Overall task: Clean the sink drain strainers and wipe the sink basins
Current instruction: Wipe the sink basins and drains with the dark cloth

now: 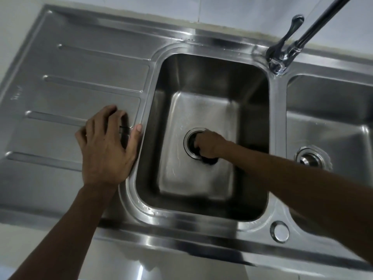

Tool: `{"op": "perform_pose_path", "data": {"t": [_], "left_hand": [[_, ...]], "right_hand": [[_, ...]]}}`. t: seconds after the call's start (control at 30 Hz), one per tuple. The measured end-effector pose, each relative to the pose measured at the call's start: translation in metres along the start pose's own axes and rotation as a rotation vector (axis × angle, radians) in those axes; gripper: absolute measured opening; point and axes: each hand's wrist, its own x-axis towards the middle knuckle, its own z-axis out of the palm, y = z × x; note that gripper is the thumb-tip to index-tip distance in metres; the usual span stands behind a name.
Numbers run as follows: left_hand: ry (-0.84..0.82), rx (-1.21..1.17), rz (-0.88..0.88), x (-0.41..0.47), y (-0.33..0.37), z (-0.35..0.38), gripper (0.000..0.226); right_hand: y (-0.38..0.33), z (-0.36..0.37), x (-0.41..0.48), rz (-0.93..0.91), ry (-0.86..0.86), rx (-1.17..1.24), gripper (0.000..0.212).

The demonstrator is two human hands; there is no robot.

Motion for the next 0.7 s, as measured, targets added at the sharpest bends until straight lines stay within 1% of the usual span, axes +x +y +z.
{"op": "perform_pose_path", "data": {"t": [0.03,0.1,0.17,0.23,0.33,0.37,0.4,0.5,0.57,0.6,0.63,0.7], "left_hand": [[-0.007,-0.003,-0.006,-0.001,0.001,-0.002,0.059],[-0.031,-0.017,-0.014,-0.001,0.003,-0.004,0.061],[-0.057,-0.027,-0.026,0.001,0.003,-0.005,0.062],[-0.068,-0.021,-0.031,0.001,0.004,-0.006,0.061],[-0.057,-0.012,-0.038,0.001,0.006,-0.008,0.057],[-0.054,-0.011,-0.038,0.001,0.007,-0.008,0.055],[-0.052,-0.009,-0.036,0.001,0.007,-0.008,0.053],[-0.057,-0.008,-0.038,0.000,0.005,-0.007,0.054],[-0.049,-0.005,-0.034,0.000,0.005,-0.006,0.055],[-0.043,-0.004,-0.034,0.000,0.005,-0.006,0.055],[-0.042,-0.005,-0.035,0.001,0.006,-0.006,0.055],[-0.051,-0.014,-0.038,0.001,0.006,-0.006,0.057]], "right_hand": [[0.008,-0.009,-0.001,-0.003,0.025,-0.070,0.029],[0.020,-0.027,0.001,0.015,0.171,-0.187,0.032],[0.029,-0.034,0.011,0.085,0.305,-0.221,0.036],[0.034,-0.035,0.020,0.190,0.371,-0.085,0.039],[0.019,-0.035,0.039,0.371,0.491,0.228,0.043],[0.006,-0.034,0.045,0.379,0.516,0.303,0.044],[-0.011,-0.030,0.049,0.333,0.522,0.358,0.045],[-0.068,-0.001,0.036,0.098,0.458,0.417,0.039],[-0.090,0.026,0.006,0.007,0.388,0.413,0.044],[-0.096,0.038,-0.010,-0.051,0.325,0.377,0.047],[-0.099,0.048,-0.026,-0.110,0.227,0.362,0.047],[-0.101,0.056,-0.047,-0.215,0.018,0.410,0.043]]}}
